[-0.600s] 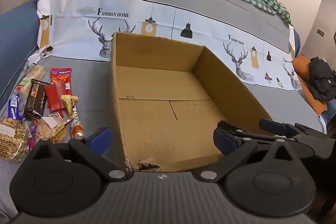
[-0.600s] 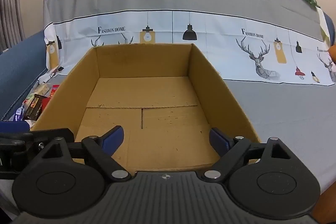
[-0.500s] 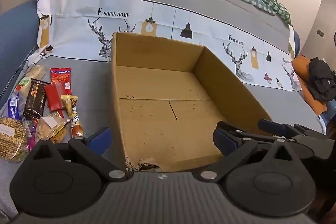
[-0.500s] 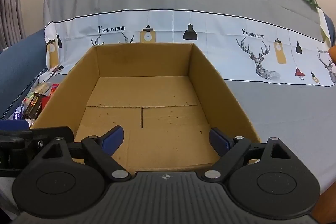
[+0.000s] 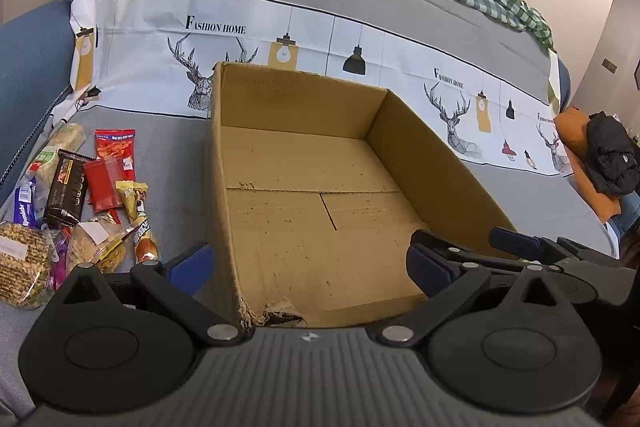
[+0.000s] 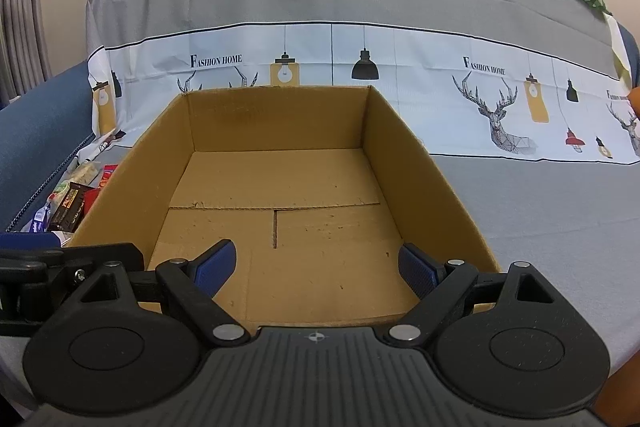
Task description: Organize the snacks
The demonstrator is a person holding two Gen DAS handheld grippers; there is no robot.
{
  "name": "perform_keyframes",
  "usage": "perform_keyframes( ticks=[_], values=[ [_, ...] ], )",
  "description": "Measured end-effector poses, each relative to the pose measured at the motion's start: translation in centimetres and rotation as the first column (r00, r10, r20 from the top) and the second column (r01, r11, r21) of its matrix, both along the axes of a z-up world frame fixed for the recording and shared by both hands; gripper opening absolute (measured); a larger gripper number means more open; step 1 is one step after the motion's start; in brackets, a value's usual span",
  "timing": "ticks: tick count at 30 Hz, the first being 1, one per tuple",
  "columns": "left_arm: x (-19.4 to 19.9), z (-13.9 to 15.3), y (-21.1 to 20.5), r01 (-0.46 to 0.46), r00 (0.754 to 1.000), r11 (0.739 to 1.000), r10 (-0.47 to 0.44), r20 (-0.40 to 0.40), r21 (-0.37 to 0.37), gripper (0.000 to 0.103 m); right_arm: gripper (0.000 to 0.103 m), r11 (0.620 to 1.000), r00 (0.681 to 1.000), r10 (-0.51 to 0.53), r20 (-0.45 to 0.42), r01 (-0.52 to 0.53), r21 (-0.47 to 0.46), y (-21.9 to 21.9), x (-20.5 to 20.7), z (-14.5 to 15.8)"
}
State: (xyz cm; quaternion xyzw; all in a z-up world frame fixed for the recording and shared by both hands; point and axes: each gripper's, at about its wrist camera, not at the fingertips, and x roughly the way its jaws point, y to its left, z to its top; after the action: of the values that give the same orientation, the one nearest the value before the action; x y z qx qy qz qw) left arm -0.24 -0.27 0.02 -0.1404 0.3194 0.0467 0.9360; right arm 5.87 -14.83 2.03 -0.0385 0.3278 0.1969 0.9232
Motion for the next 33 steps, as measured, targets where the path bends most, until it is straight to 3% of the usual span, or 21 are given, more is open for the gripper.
perform_keyframes(
  ticks=[13, 19, 22, 25, 27, 30, 33],
  values=[
    [0.0, -0.1, 0.3, -0.003, 1.0, 1.0, 0.003, -0.004, 0.002, 0.102, 0.082, 1.0, 1.0, 0.004, 0.012, -0.004, 0.002, 0.1, -0.1, 0.0],
    [0.0, -0.4, 0.6, 0.002, 1.0, 1.0, -0.002, -0.001, 0.011, 0.102, 0.067, 1.0, 1.0, 0.015, 0.017, -0.015, 0.008, 0.3, -0.1, 0.1],
    [-0.2, -0.2, 0.6, 0.014, 1.0, 0.999, -0.014, -0.002, 0.05, 0.101, 0.058, 1.0, 0.999, 0.018, 0.034, -0.018, 0.021, 0.3, -0.2, 0.2],
    [-0.6, 0.2, 0.7, 0.022, 1.0, 0.992, -0.022, 0.0, 0.127, 0.076, 0.05, 0.999, 0.999, 0.02, 0.044, -0.022, 0.041, 0.6, -0.4, 0.7],
    [-0.9, 0.9, 1.7, 0.002, 1.0, 0.99, -0.004, 0.018, 0.138, 0.046, 0.045, 0.998, 0.998, 0.027, 0.056, -0.031, 0.058, 1.0, -0.6, 1.1],
    [-0.8, 2.6, 4.8, -0.04, 0.999, 0.996, 0.04, 0.002, 0.078, 0.038, 0.041, 0.994, 0.995, 0.047, 0.086, -0.055, 0.096, 1.7, -1.2, 1.9],
    [-0.4, 5.1, 8.7, -0.091, 0.996, 0.988, 0.093, -0.006, 0.125, 0.039, 0.042, 0.987, 0.994, 0.072, 0.088, -0.084, 0.139, 2.9, -2.0, 2.8]
  ],
)
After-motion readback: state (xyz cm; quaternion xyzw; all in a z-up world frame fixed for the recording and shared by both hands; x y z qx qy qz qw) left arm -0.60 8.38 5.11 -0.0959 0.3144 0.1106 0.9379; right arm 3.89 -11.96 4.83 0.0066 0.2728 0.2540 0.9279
